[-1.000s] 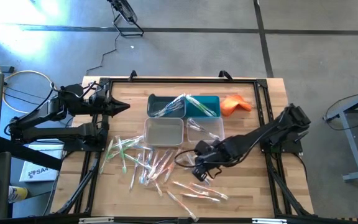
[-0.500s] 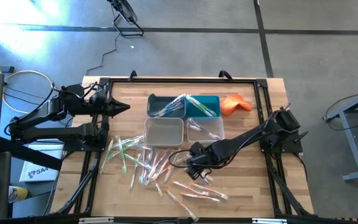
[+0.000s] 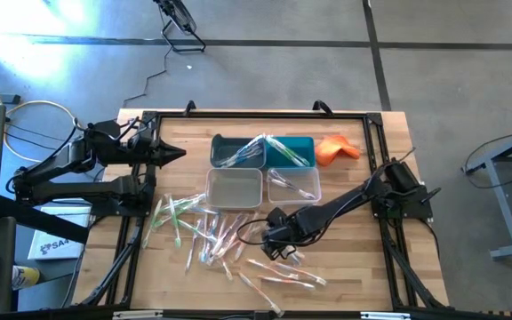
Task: Pick & Place Toothbrushes
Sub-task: Put the blue toothbrush into the dark blue bin
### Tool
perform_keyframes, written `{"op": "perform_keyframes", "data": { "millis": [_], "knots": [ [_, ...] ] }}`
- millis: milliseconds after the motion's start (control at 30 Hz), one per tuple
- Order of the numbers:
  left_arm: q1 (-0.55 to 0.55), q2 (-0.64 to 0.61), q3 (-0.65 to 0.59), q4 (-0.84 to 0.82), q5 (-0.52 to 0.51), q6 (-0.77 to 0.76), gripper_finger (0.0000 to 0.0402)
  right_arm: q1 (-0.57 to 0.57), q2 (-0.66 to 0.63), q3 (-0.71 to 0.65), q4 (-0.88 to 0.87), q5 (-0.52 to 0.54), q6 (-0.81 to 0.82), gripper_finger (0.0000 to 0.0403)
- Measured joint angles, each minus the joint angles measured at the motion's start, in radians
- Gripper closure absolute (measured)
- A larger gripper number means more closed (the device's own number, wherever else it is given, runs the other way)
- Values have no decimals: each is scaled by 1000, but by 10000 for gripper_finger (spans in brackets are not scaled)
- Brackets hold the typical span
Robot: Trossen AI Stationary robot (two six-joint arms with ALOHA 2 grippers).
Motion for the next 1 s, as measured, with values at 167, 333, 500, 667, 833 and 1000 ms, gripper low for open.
{"op": "perform_keyframes", "data": {
  "millis": [167,333,500,667,833,1000],
  "knots": [
    [0,0,0,0,0,0,401,0,0,0,-4,52,-1,254],
    [0,0,0,0,0,0,401,0,0,-28,-6,63,0,254],
    [0,0,0,0,-1,0,401,0,0,-60,21,12,0,254],
    [0,0,0,0,-1,0,401,2,0,-95,79,-5,0,254],
    [0,0,0,-17,-4,0,401,3,0,-138,145,-8,0,254],
    [0,0,0,-25,-5,0,401,5,0,-161,153,-9,0,257]
  ]
}}
